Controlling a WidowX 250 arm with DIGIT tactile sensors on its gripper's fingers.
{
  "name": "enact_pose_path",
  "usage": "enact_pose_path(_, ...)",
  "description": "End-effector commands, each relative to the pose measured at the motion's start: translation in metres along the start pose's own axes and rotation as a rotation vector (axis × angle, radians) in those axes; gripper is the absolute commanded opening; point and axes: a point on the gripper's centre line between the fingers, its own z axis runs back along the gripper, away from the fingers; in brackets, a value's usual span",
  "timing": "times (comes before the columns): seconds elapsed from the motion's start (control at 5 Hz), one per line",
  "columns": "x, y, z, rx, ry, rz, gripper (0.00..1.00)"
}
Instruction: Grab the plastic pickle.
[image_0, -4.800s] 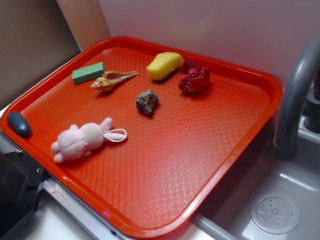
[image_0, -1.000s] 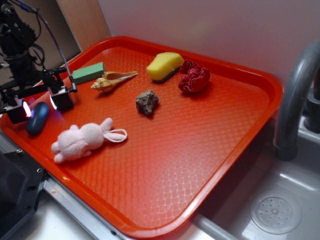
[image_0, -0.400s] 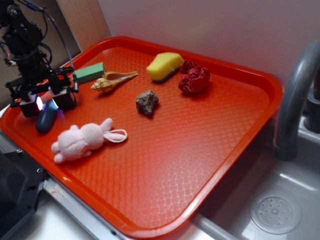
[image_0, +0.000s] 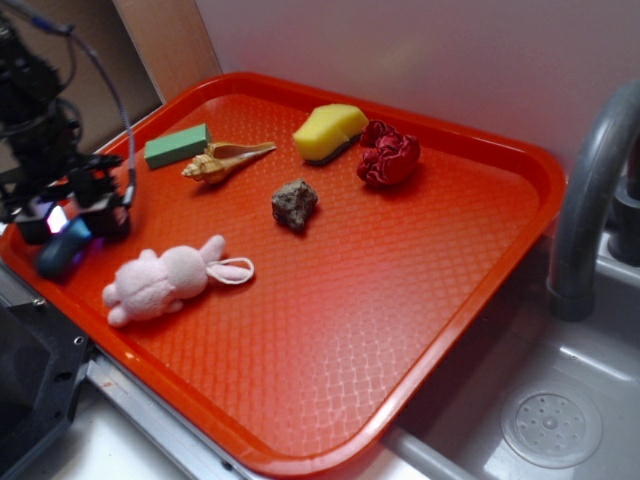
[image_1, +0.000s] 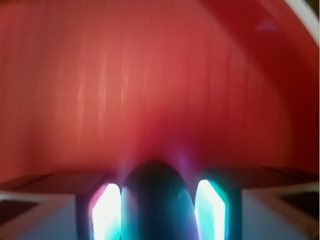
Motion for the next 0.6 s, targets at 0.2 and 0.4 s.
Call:
enact_pose_path(0.2,-0.024,-0.027,0.147,-0.135,-0.132,-0.310,0.00)
enact_pose_path(0.4,-0.024,-0.044,0.175,-0.080,-0.125,-0.354,0.00)
